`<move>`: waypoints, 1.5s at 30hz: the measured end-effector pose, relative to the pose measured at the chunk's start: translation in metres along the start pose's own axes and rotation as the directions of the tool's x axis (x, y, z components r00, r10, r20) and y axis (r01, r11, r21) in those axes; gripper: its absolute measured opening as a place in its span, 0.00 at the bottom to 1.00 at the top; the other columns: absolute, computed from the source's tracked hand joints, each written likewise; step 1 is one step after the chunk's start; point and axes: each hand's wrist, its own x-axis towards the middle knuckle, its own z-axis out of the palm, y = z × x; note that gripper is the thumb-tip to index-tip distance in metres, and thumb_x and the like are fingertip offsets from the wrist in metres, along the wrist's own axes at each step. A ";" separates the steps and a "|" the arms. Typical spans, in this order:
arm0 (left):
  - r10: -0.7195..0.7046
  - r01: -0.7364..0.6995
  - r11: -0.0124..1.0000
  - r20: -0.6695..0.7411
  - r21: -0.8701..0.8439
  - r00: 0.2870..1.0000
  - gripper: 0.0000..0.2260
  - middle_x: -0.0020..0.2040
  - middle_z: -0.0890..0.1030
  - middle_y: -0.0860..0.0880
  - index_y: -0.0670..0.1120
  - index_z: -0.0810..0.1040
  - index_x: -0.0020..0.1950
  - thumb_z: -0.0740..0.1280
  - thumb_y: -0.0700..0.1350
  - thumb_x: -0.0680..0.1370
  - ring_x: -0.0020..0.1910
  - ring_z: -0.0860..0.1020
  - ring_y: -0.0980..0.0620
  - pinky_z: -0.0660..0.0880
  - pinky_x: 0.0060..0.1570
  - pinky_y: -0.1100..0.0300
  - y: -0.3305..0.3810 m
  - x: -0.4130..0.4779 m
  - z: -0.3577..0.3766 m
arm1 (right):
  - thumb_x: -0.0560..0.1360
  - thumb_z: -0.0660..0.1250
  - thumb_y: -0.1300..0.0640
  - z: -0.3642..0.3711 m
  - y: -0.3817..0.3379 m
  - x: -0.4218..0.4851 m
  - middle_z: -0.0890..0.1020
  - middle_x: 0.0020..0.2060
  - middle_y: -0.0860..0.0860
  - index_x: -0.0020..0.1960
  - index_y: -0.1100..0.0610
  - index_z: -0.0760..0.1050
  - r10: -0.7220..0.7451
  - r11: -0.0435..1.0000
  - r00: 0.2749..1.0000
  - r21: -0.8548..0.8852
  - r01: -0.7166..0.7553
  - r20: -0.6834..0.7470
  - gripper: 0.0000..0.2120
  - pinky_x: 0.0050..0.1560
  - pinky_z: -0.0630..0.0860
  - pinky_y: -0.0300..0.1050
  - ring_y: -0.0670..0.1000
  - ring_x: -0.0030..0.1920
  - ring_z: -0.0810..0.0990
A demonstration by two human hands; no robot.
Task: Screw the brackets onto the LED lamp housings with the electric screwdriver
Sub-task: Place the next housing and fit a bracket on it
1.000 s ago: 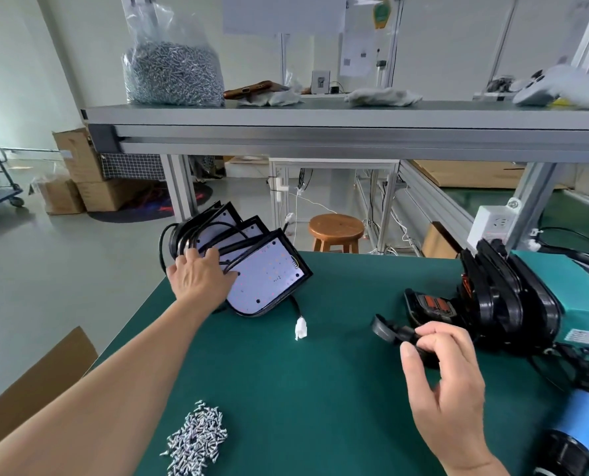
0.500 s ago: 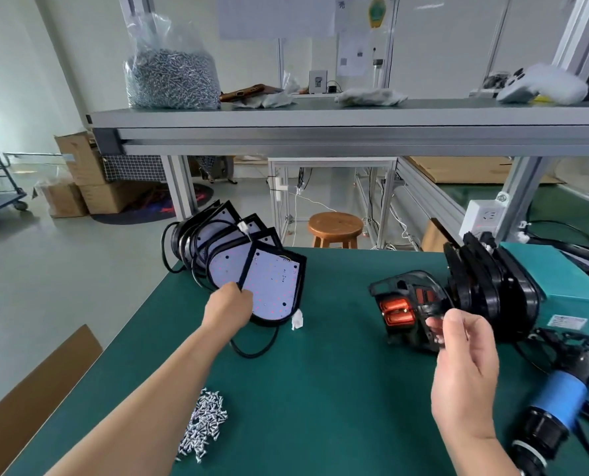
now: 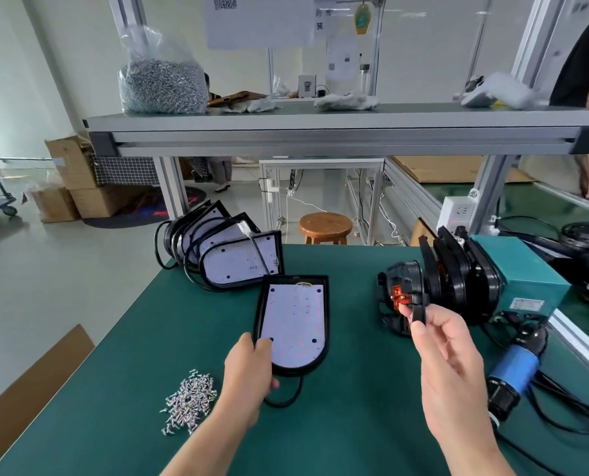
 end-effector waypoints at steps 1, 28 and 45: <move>-0.008 0.008 1.000 0.025 -0.018 1.000 0.11 0.41 0.72 0.42 0.34 0.70 0.52 0.57 0.42 0.80 0.19 0.69 0.52 0.62 0.22 0.63 -0.003 -0.010 0.003 | 0.76 0.66 0.56 -0.003 -0.002 -0.002 0.82 0.57 0.55 0.55 0.53 0.80 -0.009 1.000 1.000 0.002 0.009 0.006 0.09 0.64 0.73 0.36 0.51 0.62 0.80; 0.029 0.000 0.992 0.227 -0.128 0.973 0.20 0.31 0.79 0.41 0.46 0.74 0.37 0.56 0.55 0.83 0.24 0.80 0.43 0.73 0.22 0.60 -0.020 -0.097 0.016 | 0.73 0.70 0.71 -0.017 -0.014 -0.052 0.79 0.43 0.50 0.42 0.59 0.77 -0.009 0.545 0.660 -0.550 0.633 0.751 0.08 0.65 0.72 0.45 0.55 0.50 0.79; 0.298 -0.314 0.939 0.123 0.141 0.947 0.08 0.38 0.82 0.57 0.56 0.76 0.58 0.67 0.51 0.79 0.41 0.78 0.60 0.74 0.45 0.57 -0.020 -0.057 0.022 | 0.78 0.70 0.63 -0.016 -0.010 -0.053 0.82 0.55 0.40 0.52 0.51 0.82 -0.011 0.733 0.946 -0.641 0.227 0.323 0.08 0.68 0.69 0.40 0.41 0.61 0.78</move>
